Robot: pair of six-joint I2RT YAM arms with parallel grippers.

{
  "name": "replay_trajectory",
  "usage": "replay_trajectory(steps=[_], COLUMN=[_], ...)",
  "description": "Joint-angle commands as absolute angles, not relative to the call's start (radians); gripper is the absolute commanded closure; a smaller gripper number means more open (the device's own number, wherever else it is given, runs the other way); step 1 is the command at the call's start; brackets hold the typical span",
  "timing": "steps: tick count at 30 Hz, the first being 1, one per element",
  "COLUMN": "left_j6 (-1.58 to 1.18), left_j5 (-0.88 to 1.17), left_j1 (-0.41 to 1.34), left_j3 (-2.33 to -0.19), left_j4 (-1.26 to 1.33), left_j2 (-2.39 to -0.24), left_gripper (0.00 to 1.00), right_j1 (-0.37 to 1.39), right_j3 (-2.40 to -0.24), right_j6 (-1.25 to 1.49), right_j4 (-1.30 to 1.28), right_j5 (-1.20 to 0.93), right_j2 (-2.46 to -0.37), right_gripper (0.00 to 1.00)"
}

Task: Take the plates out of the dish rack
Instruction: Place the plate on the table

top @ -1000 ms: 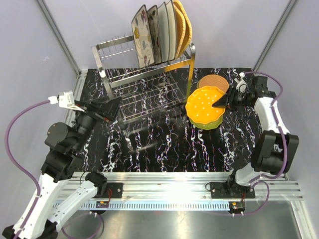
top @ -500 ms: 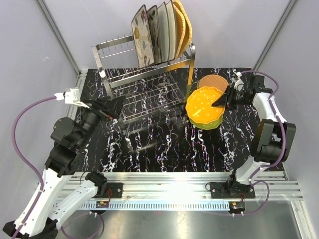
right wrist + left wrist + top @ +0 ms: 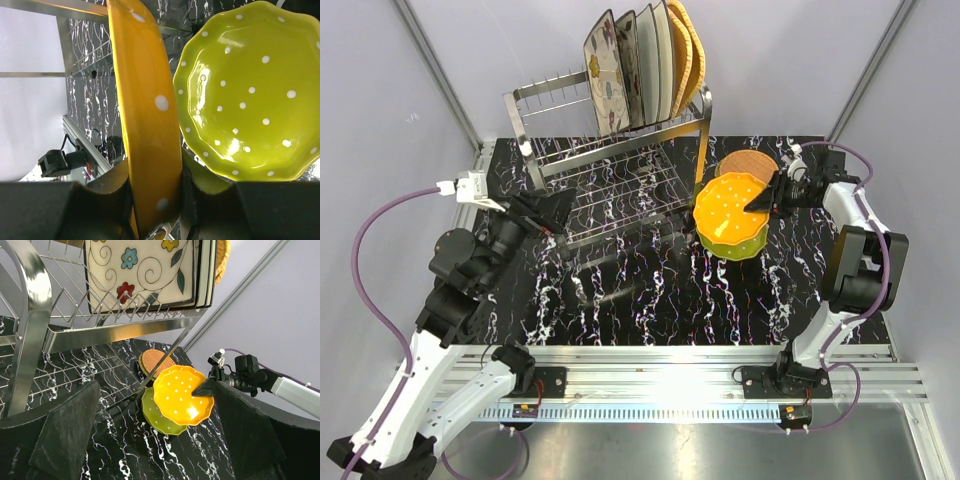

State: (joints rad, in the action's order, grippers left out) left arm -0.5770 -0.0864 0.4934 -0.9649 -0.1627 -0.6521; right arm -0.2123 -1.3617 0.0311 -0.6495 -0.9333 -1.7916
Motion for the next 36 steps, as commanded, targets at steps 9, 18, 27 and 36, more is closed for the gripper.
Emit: replay_trajectory(steps=[9,18,27,36], left_j6=[-0.572,-0.572,-0.571,-0.574], left_j5=[-0.100,-0.100,-0.101,-0.095], left_j1=[0.494,0.494,0.489,0.486], left_j3=[-0.989,-0.992,-0.992,-0.997], left_j4=[-0.098,-0.087,-0.089,-0.087], left_j2=[-0.653,-0.667,-0.672,-0.680], left_gripper=[0.01,0.01,0.01,0.01], right_j1=[-0.229,-0.232,-0.232,-0.232], right_j3=[-1.417,-1.431,-1.450,-1.468], right_j6=[0.006,-0.066,-0.083,-0.094], right_j4=[-0.638,-0.673,-0.676,-0.692], right_j5=[-1.000,-0.963,-0.942,-0.933], right_j2=[-1.822,-1.887,-1.942,-1.991], right_gripper=[1.00,1.00,0.97,0.72])
